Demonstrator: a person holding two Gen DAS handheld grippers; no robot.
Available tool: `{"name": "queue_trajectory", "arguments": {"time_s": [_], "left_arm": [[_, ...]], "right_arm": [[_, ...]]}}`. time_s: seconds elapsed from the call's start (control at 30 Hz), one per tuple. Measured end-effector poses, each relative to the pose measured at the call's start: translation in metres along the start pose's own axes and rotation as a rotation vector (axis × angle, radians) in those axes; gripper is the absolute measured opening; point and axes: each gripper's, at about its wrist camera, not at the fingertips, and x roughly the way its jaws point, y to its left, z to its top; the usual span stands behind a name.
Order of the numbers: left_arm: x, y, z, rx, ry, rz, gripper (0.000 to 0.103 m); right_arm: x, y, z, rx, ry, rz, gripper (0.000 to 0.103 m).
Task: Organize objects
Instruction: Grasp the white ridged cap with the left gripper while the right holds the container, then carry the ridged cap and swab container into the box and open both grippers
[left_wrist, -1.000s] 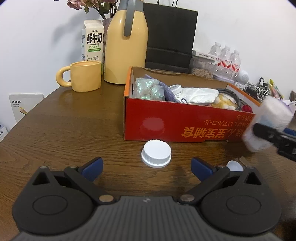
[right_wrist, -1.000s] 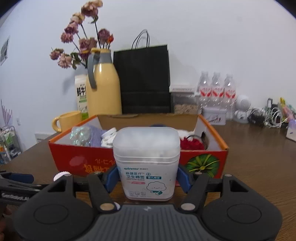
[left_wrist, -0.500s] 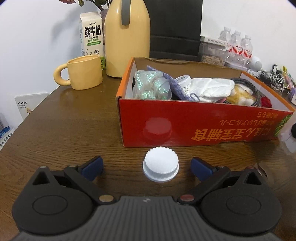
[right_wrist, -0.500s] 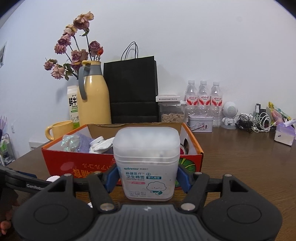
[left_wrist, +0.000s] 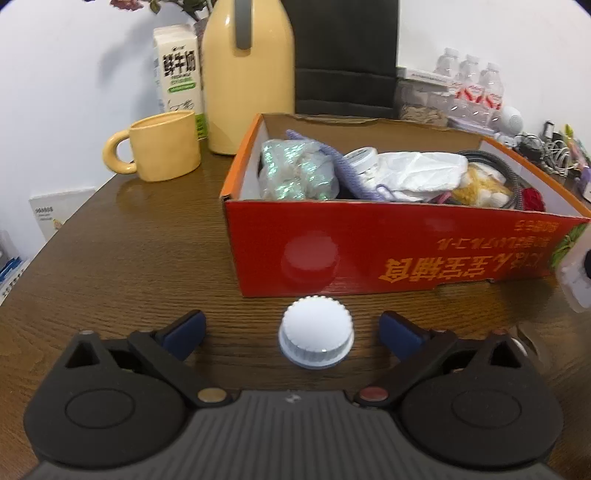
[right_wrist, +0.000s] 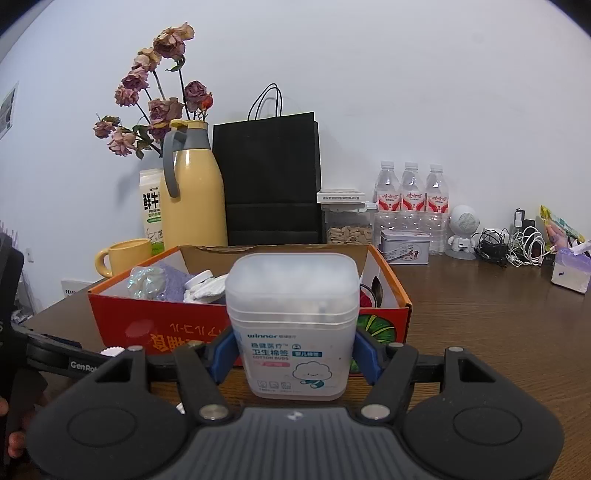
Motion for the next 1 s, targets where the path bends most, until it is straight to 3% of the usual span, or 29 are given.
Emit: {"name": "queue_trajectory", "arguments": {"time_s": [0.07,0.27,0.6,0.8,1.0], "left_arm": [[-0.006,-0.003,-0.002,0.018,-0.033,-0.016,0.042],[-0.016,-0.012,-0.008,0.024,-0.058,-0.056,0.04],[-0.054,-0.019,-0.002,0.01,-0.2,-0.103,0.04],[-0.077,-0.025,0.032,0.021,-0.309,-0.158,0.04],[-0.076,-0.029,0.072,0.014,-0.392,-0.159,0.04]], "right_arm": [[0.0,0.0,0.0,-0.001,0.001,0.001,0.065],[0.001,0.001,0.0,-0.003,0.0,0.003,0.064],[-0.005,0.001,0.0,-0.008,-0.029,0.024,0.065],[-0.007,0.01,0.019,-0.094,-0.094,0.041,0.065],[0.017,0.011,0.054,-0.114,-0.129,0.041,0.065]]}}
